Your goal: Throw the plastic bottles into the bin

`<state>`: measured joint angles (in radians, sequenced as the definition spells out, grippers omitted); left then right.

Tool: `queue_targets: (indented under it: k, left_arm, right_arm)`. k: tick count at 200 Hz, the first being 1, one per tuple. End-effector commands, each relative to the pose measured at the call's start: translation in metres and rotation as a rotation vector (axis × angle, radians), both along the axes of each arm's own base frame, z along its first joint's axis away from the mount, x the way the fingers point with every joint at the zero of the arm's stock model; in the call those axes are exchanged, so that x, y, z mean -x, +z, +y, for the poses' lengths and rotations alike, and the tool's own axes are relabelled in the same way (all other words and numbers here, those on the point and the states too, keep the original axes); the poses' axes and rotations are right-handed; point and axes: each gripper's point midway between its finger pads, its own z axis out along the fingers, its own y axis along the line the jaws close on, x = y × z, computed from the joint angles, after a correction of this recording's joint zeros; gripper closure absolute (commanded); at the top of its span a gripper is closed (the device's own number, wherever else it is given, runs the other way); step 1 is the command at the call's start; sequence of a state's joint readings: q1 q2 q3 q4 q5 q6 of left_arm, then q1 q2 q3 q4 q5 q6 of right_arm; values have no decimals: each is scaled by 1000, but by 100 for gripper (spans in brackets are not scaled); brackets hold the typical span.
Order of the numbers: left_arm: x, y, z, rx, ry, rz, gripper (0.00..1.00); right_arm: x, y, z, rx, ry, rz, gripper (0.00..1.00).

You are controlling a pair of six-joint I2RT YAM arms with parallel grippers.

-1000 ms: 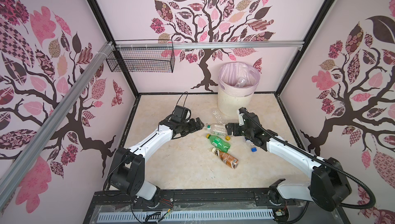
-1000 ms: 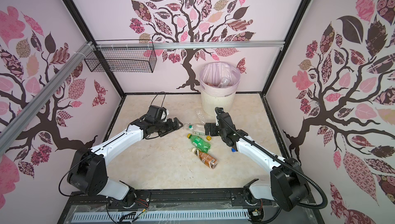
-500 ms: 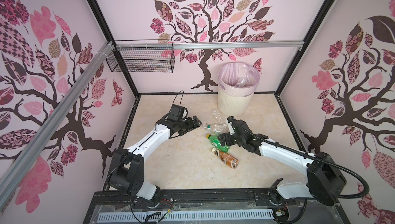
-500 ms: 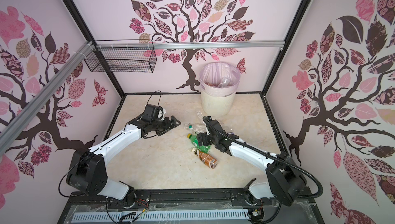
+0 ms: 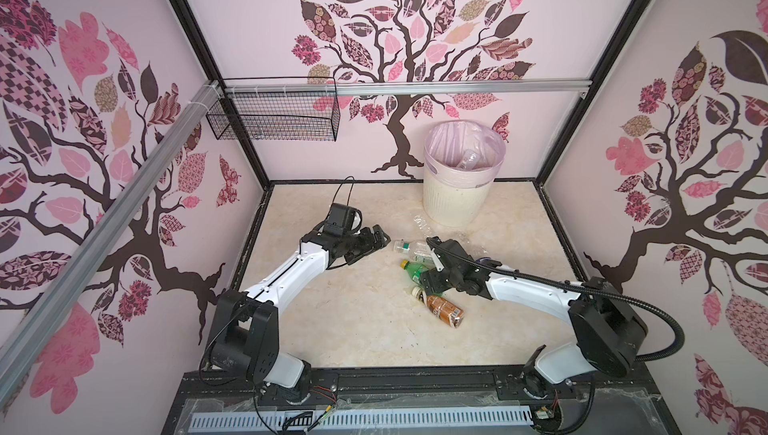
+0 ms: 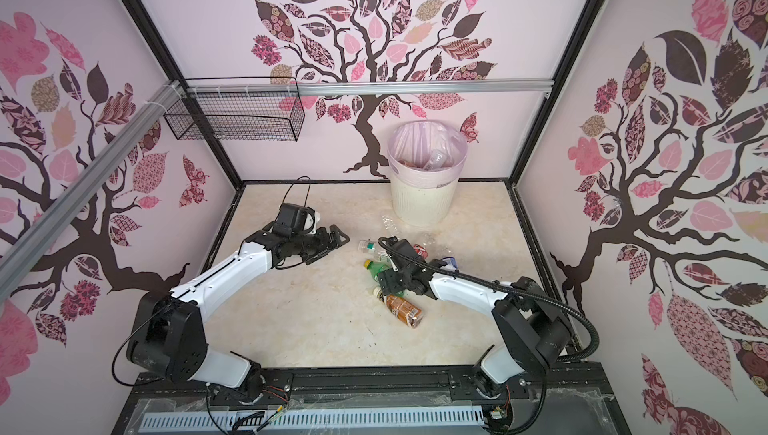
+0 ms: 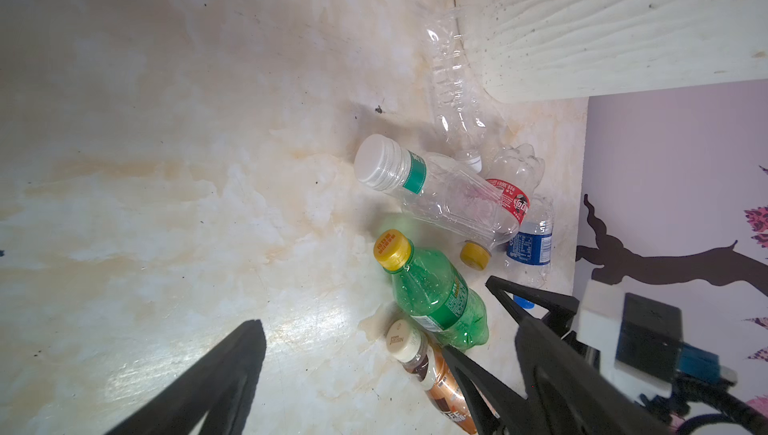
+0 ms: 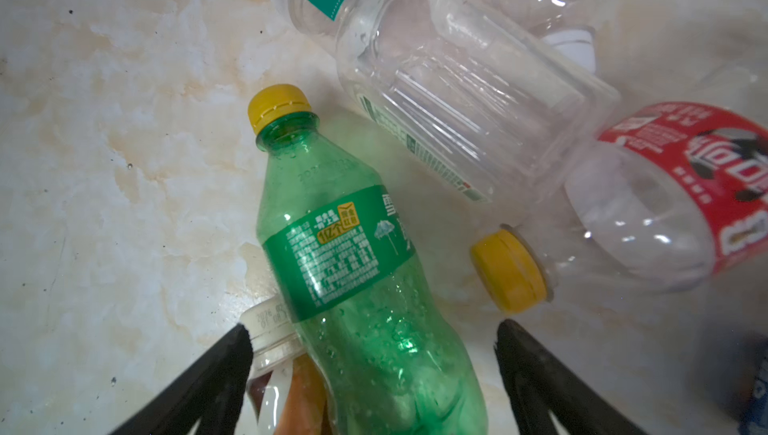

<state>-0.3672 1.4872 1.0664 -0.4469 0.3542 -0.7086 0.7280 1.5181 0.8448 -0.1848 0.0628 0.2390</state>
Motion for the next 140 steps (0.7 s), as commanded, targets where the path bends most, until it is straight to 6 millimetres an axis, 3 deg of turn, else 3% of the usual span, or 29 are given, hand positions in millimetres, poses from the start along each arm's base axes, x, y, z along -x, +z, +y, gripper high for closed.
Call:
queue_targets:
  k: [1,140]
  left_arm:
    - [5,-1,3,8,-1,-1,2]
    - [6,-5,10,8,11,7,2]
  right_arm:
    - [-4,-2,1,49,2,1,7]
    - [-11,-16,11,93,32,6,18]
